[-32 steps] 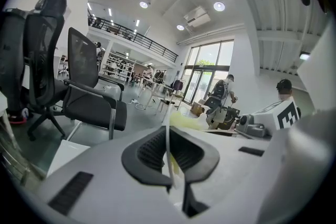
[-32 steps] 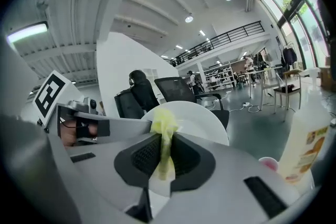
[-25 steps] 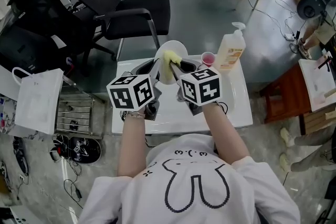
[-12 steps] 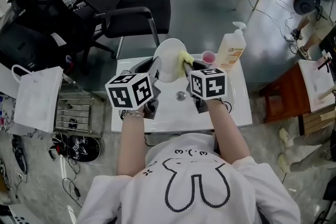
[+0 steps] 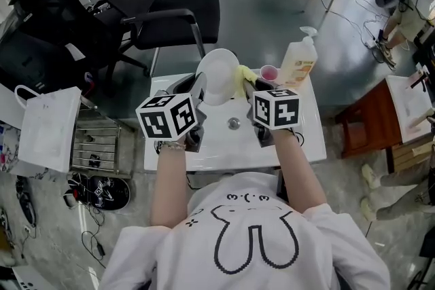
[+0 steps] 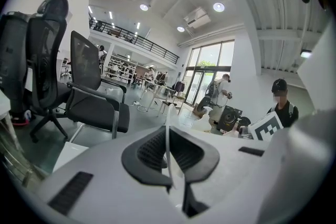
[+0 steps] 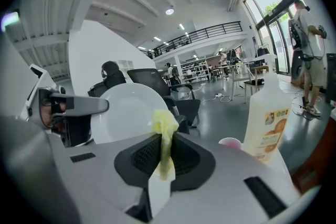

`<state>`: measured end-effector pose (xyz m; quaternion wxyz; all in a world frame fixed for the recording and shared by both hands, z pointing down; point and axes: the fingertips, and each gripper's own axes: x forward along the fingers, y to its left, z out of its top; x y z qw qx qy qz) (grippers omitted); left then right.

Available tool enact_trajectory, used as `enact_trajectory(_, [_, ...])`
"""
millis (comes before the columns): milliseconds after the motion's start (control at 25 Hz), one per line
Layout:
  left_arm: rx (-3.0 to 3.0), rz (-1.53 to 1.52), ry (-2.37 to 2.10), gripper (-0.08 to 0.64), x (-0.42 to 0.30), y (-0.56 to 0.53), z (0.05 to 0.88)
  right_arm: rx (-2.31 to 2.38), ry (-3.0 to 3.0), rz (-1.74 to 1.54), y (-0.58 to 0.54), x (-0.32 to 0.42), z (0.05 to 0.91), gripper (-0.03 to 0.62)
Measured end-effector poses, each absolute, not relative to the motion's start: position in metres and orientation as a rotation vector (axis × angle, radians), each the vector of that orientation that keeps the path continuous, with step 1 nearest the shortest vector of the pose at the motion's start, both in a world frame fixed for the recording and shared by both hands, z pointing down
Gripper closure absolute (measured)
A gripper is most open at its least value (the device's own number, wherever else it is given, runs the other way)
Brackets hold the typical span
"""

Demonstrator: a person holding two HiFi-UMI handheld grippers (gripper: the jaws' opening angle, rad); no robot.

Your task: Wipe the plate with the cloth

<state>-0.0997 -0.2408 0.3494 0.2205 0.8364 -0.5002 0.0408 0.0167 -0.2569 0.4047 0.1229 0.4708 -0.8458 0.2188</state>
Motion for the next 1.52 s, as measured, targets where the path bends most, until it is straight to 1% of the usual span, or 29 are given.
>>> enact_trajectory(400, [2.321,0.103,-1.397,0.541,-0.098,-0.239,0.349,1.01,-2.691,0.745,-0.218,-0.048,0.372,0.541])
enact_trajectory(600, [2.32,0.083,-1.417,0.541,-0.101,-0.237,0.349,0.89,-2.722,0.915,-0.203,-0.07,0.371,0.541])
enact_trajectory(800, [2.309,0.047,-1.424,0.541,-0.104,-0.238,0.347,0.807,-2.735,1.2,-0.2,-0.084,0.369,0.541])
enact_trajectory(880, [2.306,0.046,-1.424,0.541,-0.104,-0.239,0.347,0.796,-2.73,1.261,-0.201,-0.085,0.368,0.541])
enact_trajectory(1200, [2.302,0.07,-1.417,0.541,-0.102,-0.239,0.353,0.889,-2.624,0.944,-0.208,-0.075,0.392,0.541])
enact_trajectory(1520, [2.306,0.085,-1.407,0.541,-0.101,-0.24,0.357,0.941,-2.455,0.76,-0.216,-0.055,0.425,0.541])
